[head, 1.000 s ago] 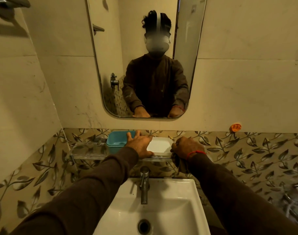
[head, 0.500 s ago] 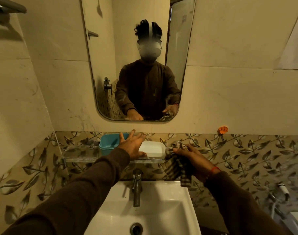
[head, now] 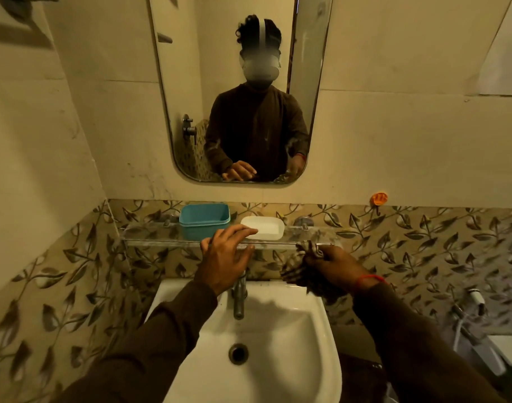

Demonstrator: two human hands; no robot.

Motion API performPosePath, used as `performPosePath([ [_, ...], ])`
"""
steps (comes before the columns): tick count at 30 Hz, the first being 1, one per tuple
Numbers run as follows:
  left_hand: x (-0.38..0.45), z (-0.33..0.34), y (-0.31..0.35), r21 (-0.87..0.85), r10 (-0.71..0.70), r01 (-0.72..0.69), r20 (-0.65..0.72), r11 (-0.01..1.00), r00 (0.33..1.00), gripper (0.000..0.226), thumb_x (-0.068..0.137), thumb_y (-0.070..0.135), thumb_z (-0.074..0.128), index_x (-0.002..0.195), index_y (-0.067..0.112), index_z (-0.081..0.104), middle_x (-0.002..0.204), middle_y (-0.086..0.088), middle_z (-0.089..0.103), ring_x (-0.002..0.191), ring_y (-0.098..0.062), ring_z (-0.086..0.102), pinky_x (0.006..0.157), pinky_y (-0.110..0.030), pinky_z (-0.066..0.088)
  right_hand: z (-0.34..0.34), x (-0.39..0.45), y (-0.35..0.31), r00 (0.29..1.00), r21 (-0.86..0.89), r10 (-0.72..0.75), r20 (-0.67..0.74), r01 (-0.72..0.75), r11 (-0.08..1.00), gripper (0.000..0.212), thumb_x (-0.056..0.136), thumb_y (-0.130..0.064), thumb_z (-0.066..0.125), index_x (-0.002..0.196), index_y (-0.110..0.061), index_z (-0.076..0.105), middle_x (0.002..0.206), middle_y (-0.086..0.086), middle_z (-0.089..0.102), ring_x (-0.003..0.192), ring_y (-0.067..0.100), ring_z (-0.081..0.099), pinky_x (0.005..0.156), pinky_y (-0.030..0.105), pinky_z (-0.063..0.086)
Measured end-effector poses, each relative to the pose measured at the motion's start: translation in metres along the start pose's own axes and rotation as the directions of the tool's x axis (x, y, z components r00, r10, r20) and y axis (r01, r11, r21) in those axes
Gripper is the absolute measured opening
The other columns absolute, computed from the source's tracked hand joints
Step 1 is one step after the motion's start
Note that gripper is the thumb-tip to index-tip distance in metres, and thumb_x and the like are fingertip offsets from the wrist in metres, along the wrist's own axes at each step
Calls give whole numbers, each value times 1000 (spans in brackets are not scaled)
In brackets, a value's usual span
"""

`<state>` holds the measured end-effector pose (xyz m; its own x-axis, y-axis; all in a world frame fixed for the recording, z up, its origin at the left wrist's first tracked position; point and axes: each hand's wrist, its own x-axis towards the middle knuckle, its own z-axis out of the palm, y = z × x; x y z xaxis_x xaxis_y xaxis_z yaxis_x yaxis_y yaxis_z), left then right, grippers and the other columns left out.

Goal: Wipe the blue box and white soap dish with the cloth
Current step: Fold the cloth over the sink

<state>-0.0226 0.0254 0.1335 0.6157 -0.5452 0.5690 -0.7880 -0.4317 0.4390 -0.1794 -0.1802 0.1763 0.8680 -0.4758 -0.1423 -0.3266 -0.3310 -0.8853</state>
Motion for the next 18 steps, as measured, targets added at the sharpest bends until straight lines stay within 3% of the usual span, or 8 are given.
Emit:
performPosePath([
  [2, -13, -6, 6, -86, -28, 32, 52, 996, 998, 33, 98, 38, 57, 131, 38, 59, 134, 8, 60, 123, -15, 55, 97, -40, 34, 5, -2, 2, 996, 111, 90, -17, -88, 990, 18, 97, -24, 50, 101, -16, 66, 102, 13, 70, 95, 28, 67, 91, 47, 54],
  [5, -34, -13, 26, -398, -199, 304, 284, 866, 938, 44, 90, 55, 63, 131, 44, 52, 129, 9, 62, 118, -16, 62, 94, -27, 50, 13, -8, 10, 963, 500, 242, 119, -269, 823, 30, 93, -25, 48, 109, -4, 63, 106, 20, 66, 103, 37, 60, 97, 57, 46],
  [8, -50, -13, 49, -414, -329, 735, 699, 538, 635, 77, 72, 80, 60, 137, 40, 48, 130, 6, 62, 115, -21, 64, 88, -41, 56, 20, -13, 18, 938, 697, 196, 287, -345, 629, 32, 90, -25, 48, 111, -7, 64, 95, 16, 73, 90, 32, 68, 77, 49, 56],
  [10, -55, -11, 53, -462, -312, 832, 777, 308, 547, 71, 74, 67, 69, 133, 29, 56, 125, -5, 69, 112, -28, 68, 80, -46, 59, 23, -15, 20, 931, 752, 151, 333, -358, 554, 32, 89, -24, 51, 113, -7, 63, 93, 15, 73, 82, 30, 71, 69, 44, 58],
  [12, -53, -13, 51, -532, -321, 836, 775, 134, 545, 60, 76, 43, 78, 127, 16, 64, 118, -14, 74, 108, -31, 71, 82, -48, 61, 25, -18, 19, 930, 773, 106, 352, -353, 527, 34, 86, -24, 53, 114, -7, 63, 94, 16, 73, 81, 31, 71, 66, 44, 58],
  [13, -52, -15, 49, -549, -323, 827, 766, 121, 556, 51, 78, 33, 79, 123, 13, 66, 115, -14, 75, 106, -30, 72, 86, -48, 61, 25, -19, 19, 929, 781, 91, 359, -353, 516, 33, 84, -23, 54, 111, -7, 66, 96, 17, 72, 83, 32, 71, 69, 45, 58],
  [16, -48, -16, 48, -589, -369, 768, 675, 253, 639, 29, 92, 22, 69, 120, 14, 68, 114, -9, 76, 108, -25, 72, 94, -44, 58, 20, -22, 22, 931, 765, 69, 357, -334, 551, 30, 82, -21, 54, 98, -6, 75, 100, 18, 72, 90, 34, 69, 85, 48, 54],
  [18, -45, -20, 47, -647, -408, 712, 592, 274, 695, 25, 97, 22, 62, 119, 13, 68, 115, -9, 75, 108, -23, 70, 91, -39, 58, 17, -24, 26, 939, 748, 76, 335, -314, 585, 30, 84, -19, 53, 101, -6, 74, 104, 19, 71, 93, 34, 68, 87, 49, 53],
])
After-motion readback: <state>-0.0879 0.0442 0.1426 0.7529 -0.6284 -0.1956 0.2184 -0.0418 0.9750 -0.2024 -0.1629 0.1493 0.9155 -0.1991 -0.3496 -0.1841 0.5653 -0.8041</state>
